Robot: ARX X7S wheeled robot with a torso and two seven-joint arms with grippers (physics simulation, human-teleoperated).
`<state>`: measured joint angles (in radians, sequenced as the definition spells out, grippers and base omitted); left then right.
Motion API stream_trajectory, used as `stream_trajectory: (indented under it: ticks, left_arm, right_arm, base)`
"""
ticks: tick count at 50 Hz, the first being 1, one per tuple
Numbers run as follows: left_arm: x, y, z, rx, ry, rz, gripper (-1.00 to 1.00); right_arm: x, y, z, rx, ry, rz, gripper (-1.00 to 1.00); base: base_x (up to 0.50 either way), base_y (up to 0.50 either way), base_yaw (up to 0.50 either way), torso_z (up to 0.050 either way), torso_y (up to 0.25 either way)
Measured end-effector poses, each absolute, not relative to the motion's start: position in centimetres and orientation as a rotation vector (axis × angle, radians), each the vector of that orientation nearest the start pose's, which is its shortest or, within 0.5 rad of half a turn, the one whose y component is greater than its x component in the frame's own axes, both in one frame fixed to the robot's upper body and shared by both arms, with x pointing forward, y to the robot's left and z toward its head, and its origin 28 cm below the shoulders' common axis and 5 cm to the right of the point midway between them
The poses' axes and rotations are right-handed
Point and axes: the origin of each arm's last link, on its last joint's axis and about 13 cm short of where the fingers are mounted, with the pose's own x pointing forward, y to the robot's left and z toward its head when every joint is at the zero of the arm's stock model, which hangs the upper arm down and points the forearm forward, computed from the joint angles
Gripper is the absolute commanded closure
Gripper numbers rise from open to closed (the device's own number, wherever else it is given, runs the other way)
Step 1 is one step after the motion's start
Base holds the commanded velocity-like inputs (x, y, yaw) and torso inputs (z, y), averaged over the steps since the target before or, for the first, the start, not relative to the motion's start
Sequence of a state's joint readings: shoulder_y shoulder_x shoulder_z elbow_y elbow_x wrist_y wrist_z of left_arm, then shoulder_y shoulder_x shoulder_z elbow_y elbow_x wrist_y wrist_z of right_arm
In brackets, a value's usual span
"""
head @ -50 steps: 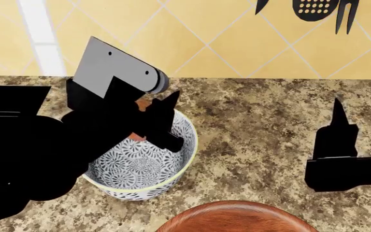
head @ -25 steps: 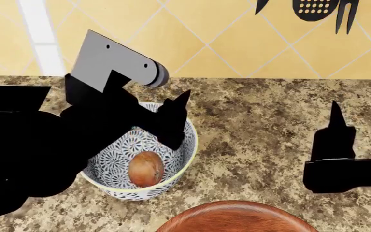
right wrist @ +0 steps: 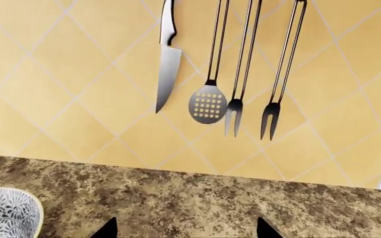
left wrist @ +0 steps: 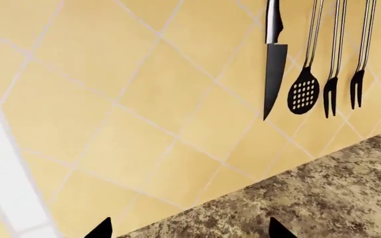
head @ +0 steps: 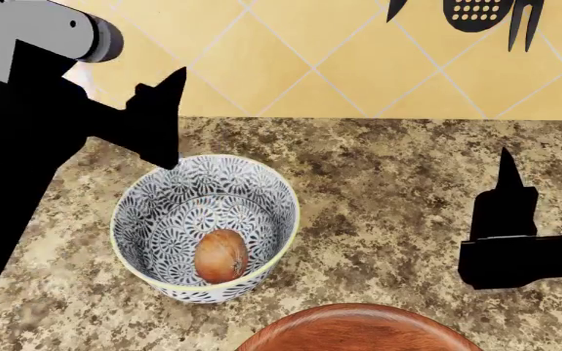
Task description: Pick the broccolis and asparaguss from the sink and place them in one bowl. Place the onion in the other bowl. Then turn off the sink faucet.
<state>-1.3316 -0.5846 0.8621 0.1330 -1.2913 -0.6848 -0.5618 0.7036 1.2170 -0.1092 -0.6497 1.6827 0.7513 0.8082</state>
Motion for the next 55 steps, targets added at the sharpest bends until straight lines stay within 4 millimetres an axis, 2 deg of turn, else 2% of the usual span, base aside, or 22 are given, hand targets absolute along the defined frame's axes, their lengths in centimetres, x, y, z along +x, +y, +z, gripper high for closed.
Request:
stream_trajectory:
  ticks: [7, 18, 45, 55]
  left_arm:
    - [29.0, 20.9, 29.3, 0.137, -0.016, -0.302, -1.00]
    - [27.5, 22.5, 29.6, 0.127, -0.027, -0.252, -1.00]
    - [25.7, 24.1, 29.6, 0.090, -0.025, -0.221, -1.00]
    - [25.7, 24.3, 29.7, 0.083, -0.027, -0.212, -1.00]
  right_arm:
    - [17.9, -19.2, 28.1, -0.098, 0.032, 0.007, -1.00]
    - [17.7, -19.1, 28.1, -0.096, 0.030, 0.006, -1.00]
    - [17.7, -18.4, 28.0, -0.092, 0.021, 0.009, -1.00]
    - [17.8, -18.4, 27.7, -0.088, 0.013, 0.003, -1.00]
  base:
    - [0.00, 0.00, 0.00, 0.000, 0.000]
    - [-0.15, 0.00, 0.00, 0.000, 0.000]
    - [-0.50, 0.00, 0.00, 0.000, 0.000]
    - [-0.27, 0.33, 0.00, 0.000, 0.000]
